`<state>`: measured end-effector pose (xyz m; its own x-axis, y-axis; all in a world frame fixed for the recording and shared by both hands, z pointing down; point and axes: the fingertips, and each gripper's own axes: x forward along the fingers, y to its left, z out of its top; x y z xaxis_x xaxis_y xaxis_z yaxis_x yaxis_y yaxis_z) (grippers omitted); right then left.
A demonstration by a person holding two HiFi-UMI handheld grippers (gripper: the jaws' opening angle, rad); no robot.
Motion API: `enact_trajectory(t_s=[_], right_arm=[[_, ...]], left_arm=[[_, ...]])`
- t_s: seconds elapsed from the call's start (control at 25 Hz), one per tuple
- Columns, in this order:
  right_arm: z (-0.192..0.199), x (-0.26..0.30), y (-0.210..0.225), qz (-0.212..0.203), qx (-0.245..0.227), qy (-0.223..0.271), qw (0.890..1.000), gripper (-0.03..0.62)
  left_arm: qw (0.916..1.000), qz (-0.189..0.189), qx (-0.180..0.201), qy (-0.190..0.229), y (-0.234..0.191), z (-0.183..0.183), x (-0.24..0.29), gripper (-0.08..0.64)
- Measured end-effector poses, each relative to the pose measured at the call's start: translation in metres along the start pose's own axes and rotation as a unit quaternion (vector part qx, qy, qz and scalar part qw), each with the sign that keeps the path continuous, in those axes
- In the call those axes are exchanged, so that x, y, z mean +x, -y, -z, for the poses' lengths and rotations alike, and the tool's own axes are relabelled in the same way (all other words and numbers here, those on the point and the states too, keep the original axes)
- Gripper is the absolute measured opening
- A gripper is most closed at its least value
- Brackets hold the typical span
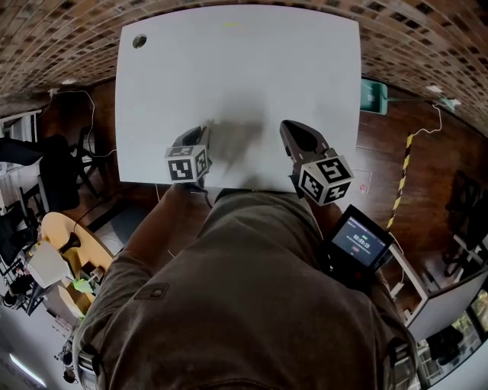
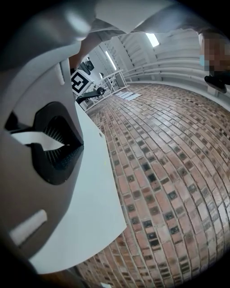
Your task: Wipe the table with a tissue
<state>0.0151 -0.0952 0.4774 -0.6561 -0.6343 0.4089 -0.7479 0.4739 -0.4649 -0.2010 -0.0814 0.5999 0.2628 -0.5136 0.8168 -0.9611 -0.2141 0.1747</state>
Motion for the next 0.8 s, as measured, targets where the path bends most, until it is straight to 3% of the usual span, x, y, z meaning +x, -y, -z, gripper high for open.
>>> enact_trajectory(t_s=[0.32, 0.56, 0.68, 0.8], right_arm=[[-0.002, -0.018, 0.014, 0.026, 0.008, 0.014, 1.000, 0.011], [-0.004, -0.029, 0.019, 0.033, 0.004, 0.020, 0.999, 0.011], [-0.008, -0.029, 0.014, 0.031, -0.001, 0.023, 0.999, 0.011], [-0.012, -0.030, 0.007, 0.027, -0.008, 0.027, 0.999, 0.011]], left_arm=[[0.9969, 0.063, 0.047, -0.007, 0.061, -0.013, 0.022, 0.041], [0.9952, 0.074, 0.062, -0.007, 0.075, -0.013, 0.031, 0.041], [0.9961, 0.076, 0.045, -0.001, 0.070, -0.012, 0.029, 0.041], [0.9963, 0.075, 0.029, 0.032, 0.069, -0.027, 0.015, 0.041]])
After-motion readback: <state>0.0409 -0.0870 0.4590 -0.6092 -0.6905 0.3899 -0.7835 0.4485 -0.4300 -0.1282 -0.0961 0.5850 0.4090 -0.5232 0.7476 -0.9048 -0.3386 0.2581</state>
